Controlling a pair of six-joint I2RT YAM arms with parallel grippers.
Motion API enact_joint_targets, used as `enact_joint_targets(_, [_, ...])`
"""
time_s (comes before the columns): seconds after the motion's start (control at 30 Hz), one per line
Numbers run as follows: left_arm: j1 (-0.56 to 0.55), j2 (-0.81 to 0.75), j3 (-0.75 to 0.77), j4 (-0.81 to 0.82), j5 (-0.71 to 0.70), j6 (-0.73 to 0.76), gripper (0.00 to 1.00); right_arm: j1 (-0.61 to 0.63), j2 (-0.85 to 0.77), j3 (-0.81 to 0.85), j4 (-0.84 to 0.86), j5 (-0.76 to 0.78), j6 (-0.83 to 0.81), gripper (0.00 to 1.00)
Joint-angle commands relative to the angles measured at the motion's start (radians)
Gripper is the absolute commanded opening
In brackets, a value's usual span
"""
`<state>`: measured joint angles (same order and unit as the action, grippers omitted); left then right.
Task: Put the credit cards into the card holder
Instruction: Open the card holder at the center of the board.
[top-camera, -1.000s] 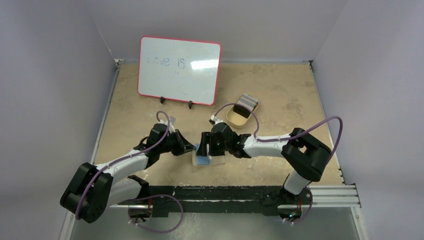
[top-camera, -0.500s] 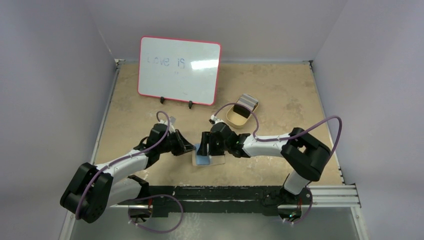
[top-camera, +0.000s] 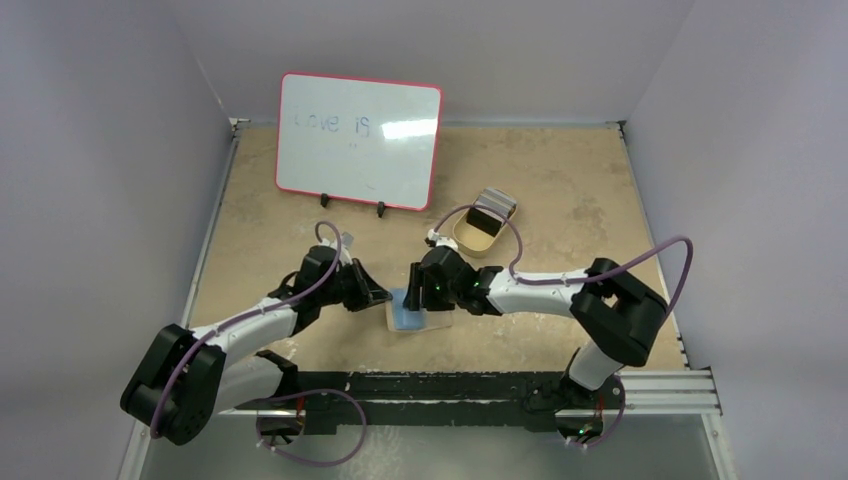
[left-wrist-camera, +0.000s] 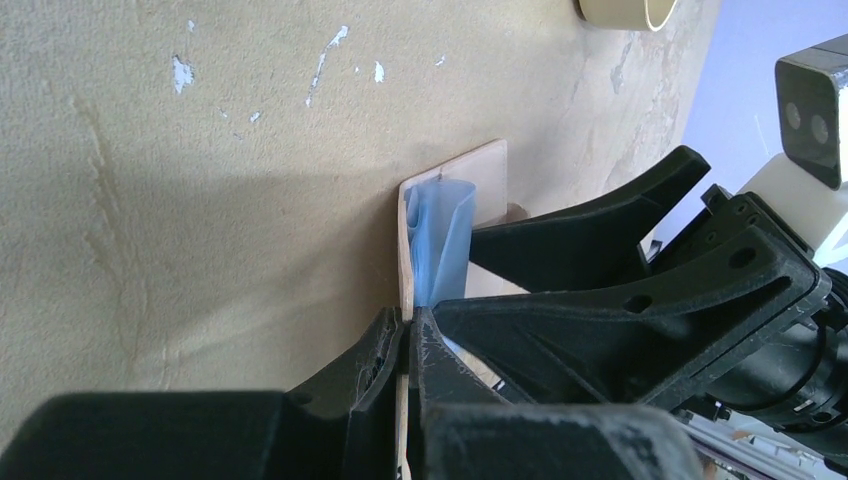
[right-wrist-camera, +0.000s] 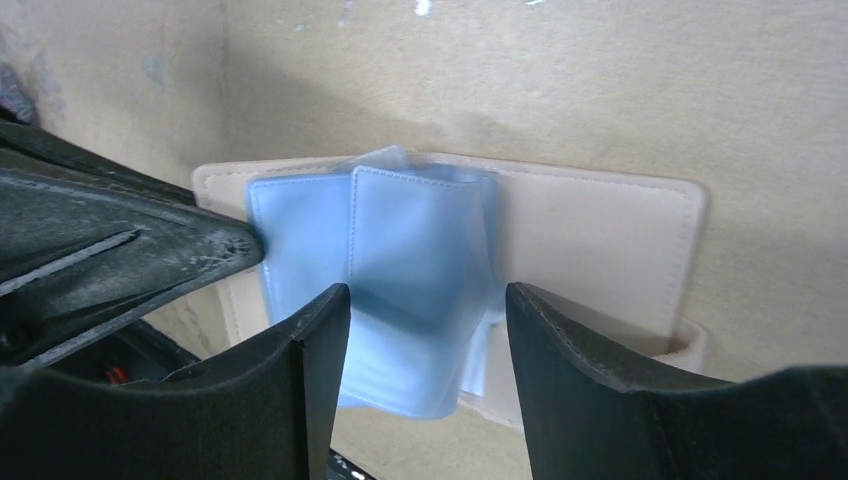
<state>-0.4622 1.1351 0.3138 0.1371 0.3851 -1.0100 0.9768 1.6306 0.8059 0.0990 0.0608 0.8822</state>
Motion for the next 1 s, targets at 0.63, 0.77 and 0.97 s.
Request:
enact_joint_targets(0.63, [-0.006,-0.009,0.062,-0.007,-0.008,0.032,0.0,0.03,-0.117,-0.022,0.032,-0.029,0.002,0.64])
enact_joint_targets(0.77, [-0.006,-0.005,0.058,-0.002,-0.007,0.029,0.0,0.043,-0.052,0.021,0.036,-0.031,0.002,0.66])
enact_joint_targets(0.97, [-0.006,-0.008,0.056,-0.004,-0.008,0.028,0.0,0.044,-0.014,0.045,0.026,-0.017,-0.004,0.66])
